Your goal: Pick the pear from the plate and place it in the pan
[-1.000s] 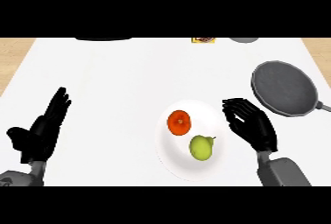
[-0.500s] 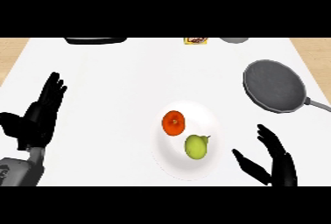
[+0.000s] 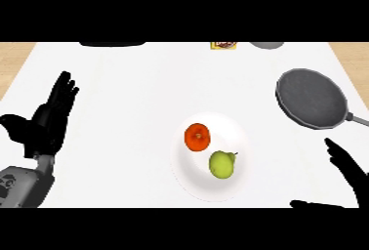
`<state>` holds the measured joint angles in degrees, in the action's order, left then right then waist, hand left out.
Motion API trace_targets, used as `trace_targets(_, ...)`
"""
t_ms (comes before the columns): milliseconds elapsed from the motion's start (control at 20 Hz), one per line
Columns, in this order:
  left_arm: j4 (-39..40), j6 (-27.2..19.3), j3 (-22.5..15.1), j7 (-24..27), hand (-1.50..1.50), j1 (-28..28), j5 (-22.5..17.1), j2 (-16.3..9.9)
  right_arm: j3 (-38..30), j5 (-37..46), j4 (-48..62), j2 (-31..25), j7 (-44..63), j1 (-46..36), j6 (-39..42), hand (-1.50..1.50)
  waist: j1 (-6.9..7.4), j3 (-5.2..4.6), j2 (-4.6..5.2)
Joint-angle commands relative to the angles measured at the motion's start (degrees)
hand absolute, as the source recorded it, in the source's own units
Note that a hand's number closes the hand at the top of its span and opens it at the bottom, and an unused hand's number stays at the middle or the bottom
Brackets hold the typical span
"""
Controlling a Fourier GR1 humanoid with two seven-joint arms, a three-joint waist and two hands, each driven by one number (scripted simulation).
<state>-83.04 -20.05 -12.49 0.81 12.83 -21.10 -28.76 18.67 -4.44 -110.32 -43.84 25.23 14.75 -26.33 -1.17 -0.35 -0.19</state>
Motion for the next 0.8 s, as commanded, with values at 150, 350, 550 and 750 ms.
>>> trace_targets(150, 0.86, -0.99, -1.91, -1.14, 0.0, 2.21, 2.88, 3.27, -5.97, -4.42, -11.67, -10.64, 26.93, -12.52, 7.36, -1.5, 1.47, 0.23, 0.28)
trace_targets(350, 5.26, 3.91, 1.64, 2.29, 0.0, 2.77, 1.93, 3.04, -7.06, -5.3, -2.95, -9.35, 29.32, -22.45, 14.1, -1.5, 1.78, 0.3, 0.42)
trace_targets(550, -1.02, 0.97, 0.94, -3.67, 0.0, 2.13, 4.08, 4.03, -2.18, -2.51, -1.05, -1.41, 32.93, -29.06, 13.89, -1.5, 2.05, 0.33, 0.28)
trace_targets(750, 2.95, 4.79, 3.48, -2.12, 0.0, 3.0, 3.49, 3.33, -3.68, -6.52, 2.95, 3.3, 33.35, -35.49, 17.03, -1.5, 1.86, 0.32, 0.34)
